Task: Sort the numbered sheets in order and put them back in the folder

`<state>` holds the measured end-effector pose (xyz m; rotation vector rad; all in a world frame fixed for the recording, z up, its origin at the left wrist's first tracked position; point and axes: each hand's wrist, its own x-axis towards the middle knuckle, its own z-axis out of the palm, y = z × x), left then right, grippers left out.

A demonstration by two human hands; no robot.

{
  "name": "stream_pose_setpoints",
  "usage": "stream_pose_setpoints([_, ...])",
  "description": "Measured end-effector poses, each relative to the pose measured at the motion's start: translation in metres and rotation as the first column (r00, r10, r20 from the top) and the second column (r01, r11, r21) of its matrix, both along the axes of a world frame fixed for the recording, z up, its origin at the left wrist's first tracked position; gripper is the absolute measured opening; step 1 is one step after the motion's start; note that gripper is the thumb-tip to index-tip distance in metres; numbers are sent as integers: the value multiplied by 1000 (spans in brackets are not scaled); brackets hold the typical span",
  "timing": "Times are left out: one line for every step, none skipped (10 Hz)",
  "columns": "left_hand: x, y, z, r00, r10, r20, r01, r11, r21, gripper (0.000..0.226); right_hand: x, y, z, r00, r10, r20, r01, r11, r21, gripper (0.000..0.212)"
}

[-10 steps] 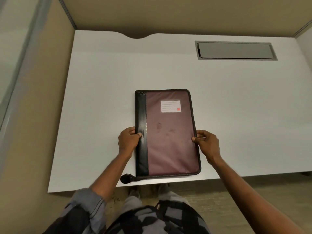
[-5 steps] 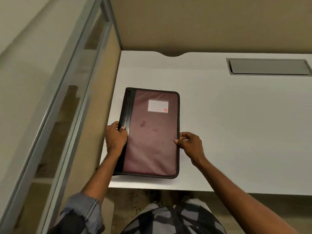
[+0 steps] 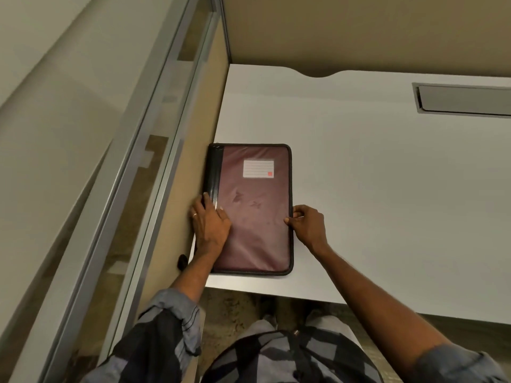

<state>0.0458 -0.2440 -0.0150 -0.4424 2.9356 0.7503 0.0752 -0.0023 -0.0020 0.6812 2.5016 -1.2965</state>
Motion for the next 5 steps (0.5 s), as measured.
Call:
stream_pose_setpoints([12,3,-11,976,-215,-16,214,975,-63,62,5,-4,-1,999,30,-39,-29,1000,6,33])
stream_pose_setpoints([27,0,-34,917,-398,7,395,907,-150,66,12,-9,2,991,109,-71,-107,994,34,42])
stream_pose_setpoints([30,-5,-41,898,-440,6,433,880,-194,68,20,-12,11,979,177,-103,-169,982,83,47])
stream_pose_setpoints([25,1,-30,893,-450,-28,443,887,-131,70,33,-3,16,949,266,-166,-226,948,226,50])
stream_pose_setpoints([19,14,-23,855,-515,-60,506,855,-117,69,36,14,16,921,337,-197,-244,891,384,54])
